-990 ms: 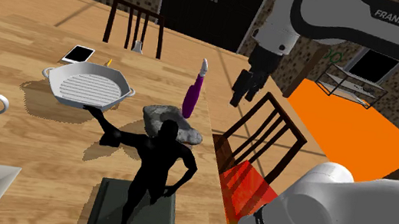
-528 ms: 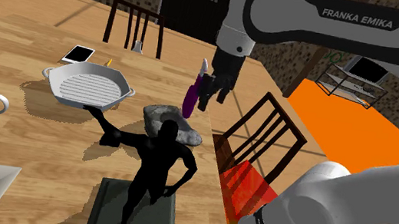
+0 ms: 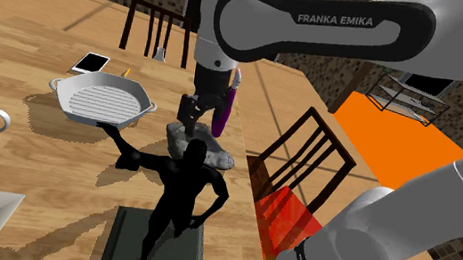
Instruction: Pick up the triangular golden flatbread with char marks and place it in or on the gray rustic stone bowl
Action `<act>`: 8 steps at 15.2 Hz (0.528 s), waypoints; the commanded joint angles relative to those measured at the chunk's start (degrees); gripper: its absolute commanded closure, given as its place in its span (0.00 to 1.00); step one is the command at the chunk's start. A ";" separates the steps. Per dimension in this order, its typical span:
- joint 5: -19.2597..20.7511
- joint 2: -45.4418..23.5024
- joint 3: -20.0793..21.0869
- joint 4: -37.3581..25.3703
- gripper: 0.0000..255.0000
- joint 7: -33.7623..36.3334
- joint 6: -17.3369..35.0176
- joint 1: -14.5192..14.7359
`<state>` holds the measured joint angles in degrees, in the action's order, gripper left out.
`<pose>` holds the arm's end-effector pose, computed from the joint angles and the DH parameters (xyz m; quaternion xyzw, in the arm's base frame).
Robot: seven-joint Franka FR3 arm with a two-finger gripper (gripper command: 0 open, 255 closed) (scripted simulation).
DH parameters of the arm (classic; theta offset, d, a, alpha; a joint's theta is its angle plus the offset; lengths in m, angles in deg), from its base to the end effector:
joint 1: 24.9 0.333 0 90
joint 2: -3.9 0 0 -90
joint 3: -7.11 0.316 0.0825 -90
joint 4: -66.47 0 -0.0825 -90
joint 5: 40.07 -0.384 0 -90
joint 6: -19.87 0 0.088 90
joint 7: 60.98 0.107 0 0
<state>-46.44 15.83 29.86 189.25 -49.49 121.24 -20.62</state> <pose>0.4157 0.2313 0.4714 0.9896 0.1115 -0.0891 0.0165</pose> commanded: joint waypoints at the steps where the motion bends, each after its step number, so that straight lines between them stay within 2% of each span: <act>1: 1.60 -4.75 1.85 -2.97 0.00 2.67 0.80 0.55; 8: 9.65 -22.60 5.73 -15.87 0.00 11.96 0.87 4.66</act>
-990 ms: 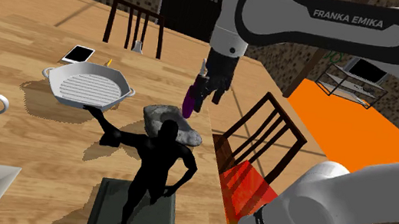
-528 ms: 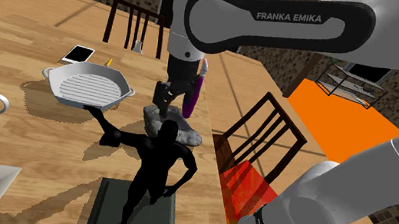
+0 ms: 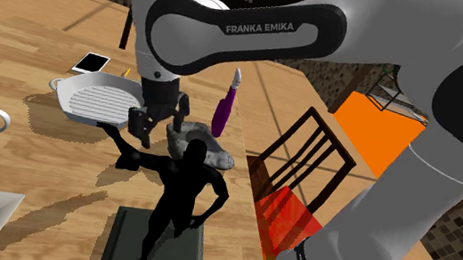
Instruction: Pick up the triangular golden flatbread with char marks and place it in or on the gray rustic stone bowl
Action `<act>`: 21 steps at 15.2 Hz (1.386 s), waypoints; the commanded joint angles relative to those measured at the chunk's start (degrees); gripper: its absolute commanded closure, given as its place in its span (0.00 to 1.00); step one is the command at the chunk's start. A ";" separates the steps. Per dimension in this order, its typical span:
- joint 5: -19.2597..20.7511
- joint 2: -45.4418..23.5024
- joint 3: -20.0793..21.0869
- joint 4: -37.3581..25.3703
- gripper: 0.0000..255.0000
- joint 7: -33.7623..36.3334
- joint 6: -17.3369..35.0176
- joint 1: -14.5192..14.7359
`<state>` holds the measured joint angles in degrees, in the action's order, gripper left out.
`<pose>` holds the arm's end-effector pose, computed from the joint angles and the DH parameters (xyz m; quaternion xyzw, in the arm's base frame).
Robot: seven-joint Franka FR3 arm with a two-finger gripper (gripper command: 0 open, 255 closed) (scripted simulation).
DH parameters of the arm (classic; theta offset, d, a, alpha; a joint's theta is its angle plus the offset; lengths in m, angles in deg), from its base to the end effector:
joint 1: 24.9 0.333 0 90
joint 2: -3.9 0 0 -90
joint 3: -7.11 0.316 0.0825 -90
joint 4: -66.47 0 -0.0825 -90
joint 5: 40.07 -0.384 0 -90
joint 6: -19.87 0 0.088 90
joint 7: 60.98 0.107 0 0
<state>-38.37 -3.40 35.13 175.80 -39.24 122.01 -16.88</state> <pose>0.4580 0.3213 0.4200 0.9842 0.1302 -0.1114 0.0434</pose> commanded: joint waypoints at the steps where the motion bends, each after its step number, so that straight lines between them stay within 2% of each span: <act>1: 2.84 -6.02 0.67 -4.60 0.00 2.92 -0.24 1.83; 6: 8.07 -18.06 0.43 -15.76 0.00 7.33 -2.89 7.03; 14: 8.44 -18.19 0.11 -10.05 0.00 7.66 2.87 6.59; 21: 8.44 -18.19 0.11 -10.07 0.00 7.66 2.86 6.59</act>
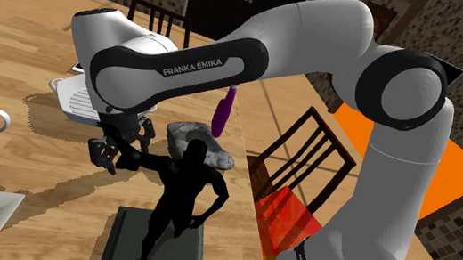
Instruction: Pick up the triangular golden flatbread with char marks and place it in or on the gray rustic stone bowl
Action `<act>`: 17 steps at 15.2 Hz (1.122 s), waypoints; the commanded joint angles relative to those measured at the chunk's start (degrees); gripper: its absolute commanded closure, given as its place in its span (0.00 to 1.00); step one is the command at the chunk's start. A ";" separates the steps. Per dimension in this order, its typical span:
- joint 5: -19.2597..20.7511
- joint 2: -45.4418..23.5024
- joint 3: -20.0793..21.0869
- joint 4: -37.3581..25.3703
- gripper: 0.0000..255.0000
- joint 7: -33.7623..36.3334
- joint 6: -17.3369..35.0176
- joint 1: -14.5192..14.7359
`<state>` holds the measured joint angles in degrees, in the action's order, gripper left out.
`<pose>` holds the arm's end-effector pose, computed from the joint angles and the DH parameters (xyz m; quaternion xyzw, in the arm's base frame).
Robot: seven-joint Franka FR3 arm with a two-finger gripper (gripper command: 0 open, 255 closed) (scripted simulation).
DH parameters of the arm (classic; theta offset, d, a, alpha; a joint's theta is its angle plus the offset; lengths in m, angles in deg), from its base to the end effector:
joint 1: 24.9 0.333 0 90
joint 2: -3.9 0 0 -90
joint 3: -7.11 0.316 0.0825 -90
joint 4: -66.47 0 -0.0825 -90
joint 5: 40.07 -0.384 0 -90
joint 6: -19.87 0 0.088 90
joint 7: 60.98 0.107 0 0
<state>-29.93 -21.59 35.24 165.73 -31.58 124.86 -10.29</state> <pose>0.4820 0.3920 0.3285 0.9789 0.1444 -0.1291 0.0658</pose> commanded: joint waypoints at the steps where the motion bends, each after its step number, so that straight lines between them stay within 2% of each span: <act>1: 0.00 0.00 0.00 0.00 1.00 0.00 0.00 0.00; 10: 0.00 0.00 0.00 0.01 1.00 0.00 0.01 0.00; 17: -1.13 2.26 0.55 -2.42 1.00 -0.61 -4.42 -0.29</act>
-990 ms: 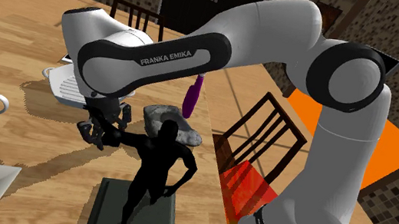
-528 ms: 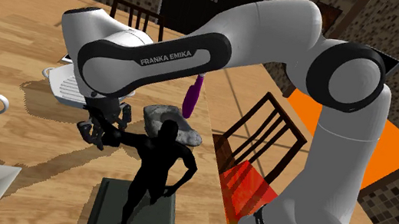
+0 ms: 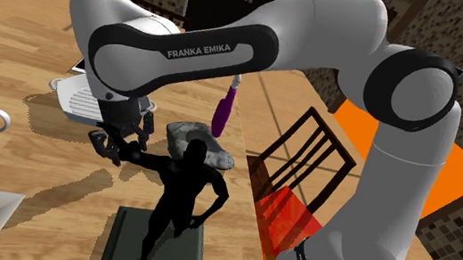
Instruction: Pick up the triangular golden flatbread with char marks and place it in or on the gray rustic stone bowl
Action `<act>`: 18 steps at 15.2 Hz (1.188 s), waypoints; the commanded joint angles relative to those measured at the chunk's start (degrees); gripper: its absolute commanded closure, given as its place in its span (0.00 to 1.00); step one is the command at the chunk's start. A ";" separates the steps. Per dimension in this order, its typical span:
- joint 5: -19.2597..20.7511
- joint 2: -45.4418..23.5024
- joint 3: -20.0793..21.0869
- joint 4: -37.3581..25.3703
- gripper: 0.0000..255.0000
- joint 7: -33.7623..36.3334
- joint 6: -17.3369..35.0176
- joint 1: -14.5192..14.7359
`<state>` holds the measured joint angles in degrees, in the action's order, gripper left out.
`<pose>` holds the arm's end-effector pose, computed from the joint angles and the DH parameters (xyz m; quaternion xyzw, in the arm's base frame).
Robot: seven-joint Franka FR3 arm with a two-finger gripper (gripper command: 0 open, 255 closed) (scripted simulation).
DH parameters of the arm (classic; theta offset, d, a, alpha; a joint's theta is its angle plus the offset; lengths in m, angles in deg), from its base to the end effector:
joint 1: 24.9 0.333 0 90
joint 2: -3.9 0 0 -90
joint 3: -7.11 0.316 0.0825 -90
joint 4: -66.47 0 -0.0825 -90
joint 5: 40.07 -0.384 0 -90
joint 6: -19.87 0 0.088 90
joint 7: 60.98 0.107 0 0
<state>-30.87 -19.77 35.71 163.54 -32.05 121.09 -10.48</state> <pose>0.4823 0.3927 0.3598 0.9789 0.1443 -0.1288 0.0656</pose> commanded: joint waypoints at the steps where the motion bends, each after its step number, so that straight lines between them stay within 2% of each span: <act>1: -0.34 0.72 0.15 -0.63 1.00 -0.22 -1.30 -0.13; 18: -1.92 3.69 0.93 -9.89 1.00 -1.05 -13.13 -0.02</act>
<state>-32.82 -15.95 36.62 154.54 -33.15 108.74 -10.62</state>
